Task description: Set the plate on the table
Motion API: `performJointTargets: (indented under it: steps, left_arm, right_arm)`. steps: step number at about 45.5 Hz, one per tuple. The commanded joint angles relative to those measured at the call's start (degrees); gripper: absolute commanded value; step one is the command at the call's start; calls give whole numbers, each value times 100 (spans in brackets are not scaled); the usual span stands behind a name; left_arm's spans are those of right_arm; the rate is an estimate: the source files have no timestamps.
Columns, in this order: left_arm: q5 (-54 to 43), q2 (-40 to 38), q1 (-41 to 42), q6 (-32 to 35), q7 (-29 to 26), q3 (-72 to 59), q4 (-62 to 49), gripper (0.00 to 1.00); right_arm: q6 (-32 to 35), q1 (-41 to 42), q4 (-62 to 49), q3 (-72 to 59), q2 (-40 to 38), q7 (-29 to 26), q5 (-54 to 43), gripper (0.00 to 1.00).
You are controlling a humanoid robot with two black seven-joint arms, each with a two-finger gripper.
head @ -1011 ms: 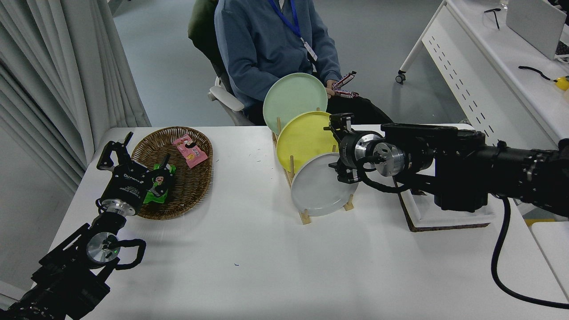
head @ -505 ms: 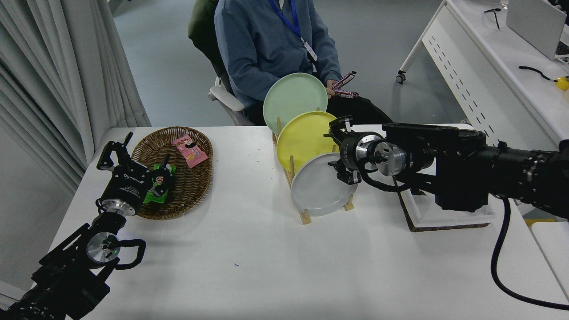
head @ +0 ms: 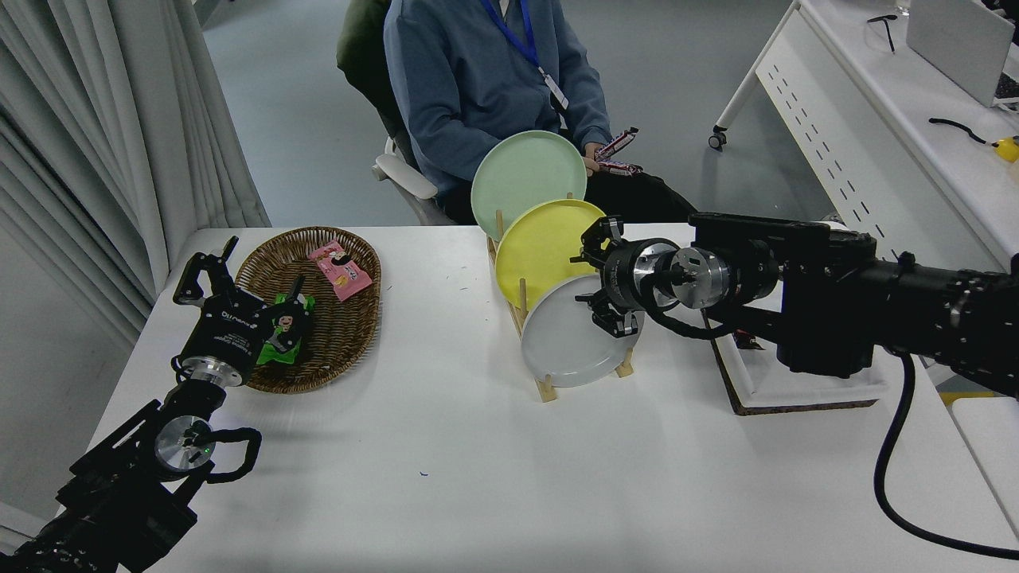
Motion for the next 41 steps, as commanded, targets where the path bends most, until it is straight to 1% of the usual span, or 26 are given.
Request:
performJointTargets:
  steps: [1,6,9,18,29,32,41]
  left_arm:
    - [0,0,0,0,0,0,-3,100]
    - [0,0,0,0,0,0,-3,100]
    - [0,0,0,-9,0,0,5,100]
    - [0,0,0,0,0,0,-3,100]
    - [0,0,0,0,0,0,-3,100]
    - [0,0,0,0,0,0,-3,100]
    - [0,0,0,0,0,0,-3,100]
  right_arm:
    - [4,28,5,81,-109,-51,-16,42]
    - [4,46,5,99,-127,-51,-24,42]
    - [4,54,5,99,-153,-60,-24,39]
    - [12,46,-4,117,-206,-183,-156,36]
    - [21,46,-13,125,-224,-245,-174,35]
    - [30,37,-13,134,-268,-245,-209,37]
    - [30,19,-39,240,-276,-245,-279,36]
